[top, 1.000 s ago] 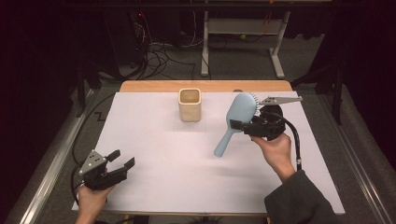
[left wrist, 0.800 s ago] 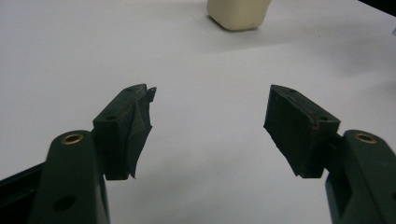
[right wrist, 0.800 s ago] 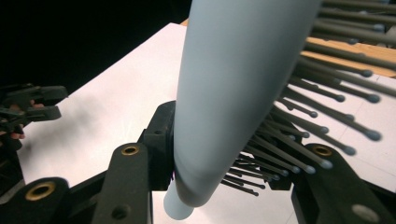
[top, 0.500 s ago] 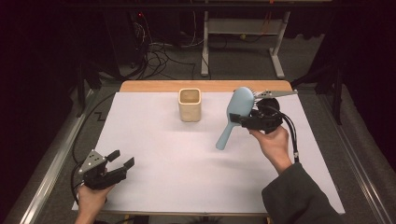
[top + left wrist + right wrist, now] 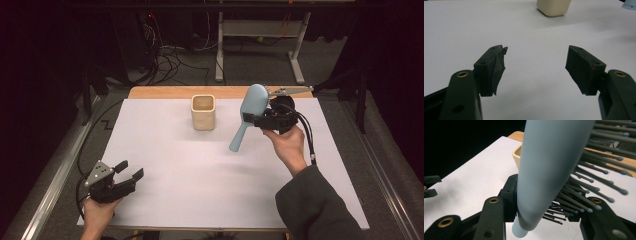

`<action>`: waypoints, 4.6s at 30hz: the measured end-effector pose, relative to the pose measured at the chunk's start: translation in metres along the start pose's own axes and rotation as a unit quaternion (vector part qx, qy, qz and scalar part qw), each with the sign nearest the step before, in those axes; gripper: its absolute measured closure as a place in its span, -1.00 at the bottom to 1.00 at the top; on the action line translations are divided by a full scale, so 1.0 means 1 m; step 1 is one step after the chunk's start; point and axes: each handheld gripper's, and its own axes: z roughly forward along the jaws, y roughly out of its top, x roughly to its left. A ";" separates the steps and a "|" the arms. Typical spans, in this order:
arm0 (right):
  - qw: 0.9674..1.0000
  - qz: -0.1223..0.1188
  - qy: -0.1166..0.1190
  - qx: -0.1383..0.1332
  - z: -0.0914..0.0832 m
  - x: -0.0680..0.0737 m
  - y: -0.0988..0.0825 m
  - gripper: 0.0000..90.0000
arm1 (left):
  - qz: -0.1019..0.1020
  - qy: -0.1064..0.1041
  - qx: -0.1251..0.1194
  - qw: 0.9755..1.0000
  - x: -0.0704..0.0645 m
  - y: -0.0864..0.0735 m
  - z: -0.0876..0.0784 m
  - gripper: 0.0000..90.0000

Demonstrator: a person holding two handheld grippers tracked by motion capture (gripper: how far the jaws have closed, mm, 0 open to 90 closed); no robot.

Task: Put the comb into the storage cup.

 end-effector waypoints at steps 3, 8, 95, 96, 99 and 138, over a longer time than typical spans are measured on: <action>1.000 -0.005 -0.002 0.002 0.002 0.002 0.005 0.23 | 0.000 0.001 0.001 1.000 0.000 0.000 0.000 -0.30; 1.000 -0.007 -0.005 -0.001 0.007 0.003 0.011 0.23 | 0.003 -0.002 0.004 1.000 -0.001 0.000 0.001 -0.30; 0.999 -0.014 -0.036 -0.029 0.067 0.018 0.104 0.21 | 0.000 -0.020 0.008 1.000 -0.003 -0.001 0.004 -0.30; 0.999 -0.014 -0.038 -0.028 0.068 0.018 0.105 0.21 | 0.000 -0.020 0.010 1.000 -0.003 -0.001 0.004 -0.29; 0.999 -0.018 -0.043 -0.027 0.073 0.020 0.107 0.21 | 0.000 -0.021 0.011 1.000 -0.003 -0.002 0.005 -0.30; 0.997 -0.031 -0.064 -0.034 0.107 0.026 0.115 0.17 | -0.011 -0.025 0.006 1.000 -0.002 -0.002 0.002 -0.29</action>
